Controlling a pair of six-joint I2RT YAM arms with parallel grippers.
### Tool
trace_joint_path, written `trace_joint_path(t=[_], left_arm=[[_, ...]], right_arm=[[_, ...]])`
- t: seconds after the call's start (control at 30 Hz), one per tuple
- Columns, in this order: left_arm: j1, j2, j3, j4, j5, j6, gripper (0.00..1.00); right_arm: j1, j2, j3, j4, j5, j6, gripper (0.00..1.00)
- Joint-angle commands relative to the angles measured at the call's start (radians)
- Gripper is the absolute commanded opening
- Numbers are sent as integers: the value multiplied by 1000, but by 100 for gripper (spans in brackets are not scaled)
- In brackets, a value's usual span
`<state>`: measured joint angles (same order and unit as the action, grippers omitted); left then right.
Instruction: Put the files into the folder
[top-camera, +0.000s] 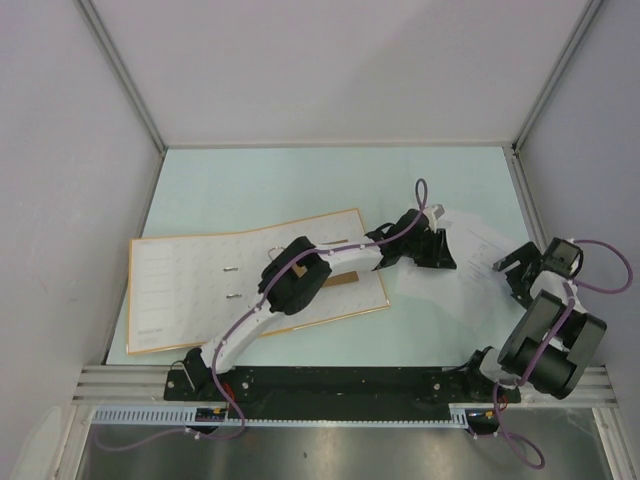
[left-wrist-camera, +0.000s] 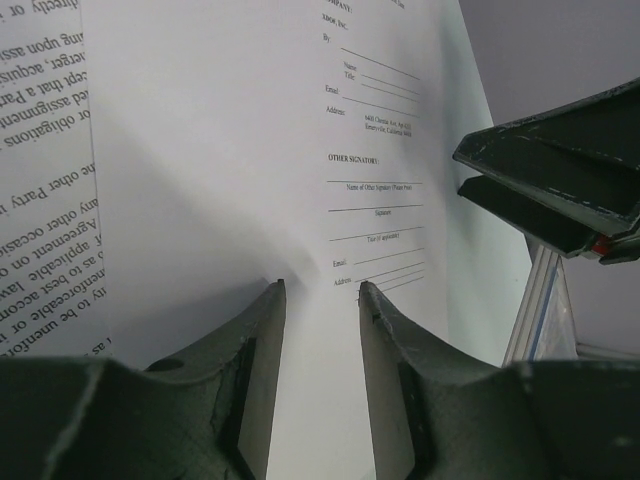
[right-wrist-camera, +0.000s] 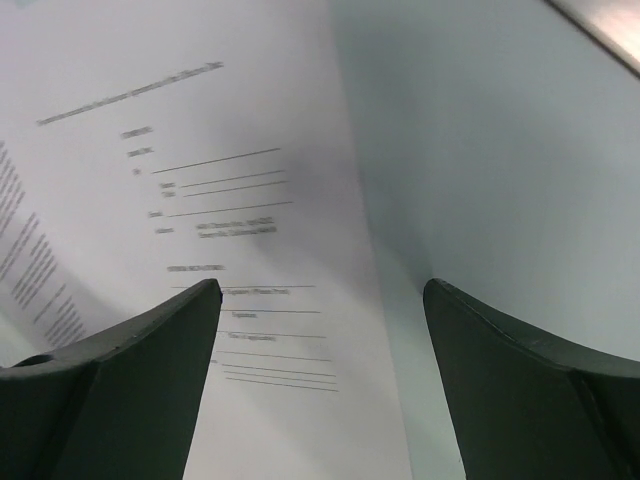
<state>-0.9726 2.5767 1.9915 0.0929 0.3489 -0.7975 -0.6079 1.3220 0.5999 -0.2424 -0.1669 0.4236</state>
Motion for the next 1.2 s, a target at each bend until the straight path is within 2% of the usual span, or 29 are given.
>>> trace_joint_path(t=[0.0,0.17,0.3,0.5,0.7,1.17], left_arm=[[26,10,-25,-71,13,-14,41],[32,0,-59,-44,21,-29,41],[32,3,-71,-33,48,-39,41],[35,-1,-72,-47,52,-13,41],[38,-3,-88,-36,58,-20,41],[37,-10,-91,-15,78,-35,40]], right_arm=[[39,91,-32,0,-124,0,89],[123,121,-32,34,-184,1,89],[141,117,-32,63,-252,7,89],[174,2,-32,61,-293,32,89],[172,-67,-31,69,-376,41,89],[158,-110,-31,58,-382,72,88]])
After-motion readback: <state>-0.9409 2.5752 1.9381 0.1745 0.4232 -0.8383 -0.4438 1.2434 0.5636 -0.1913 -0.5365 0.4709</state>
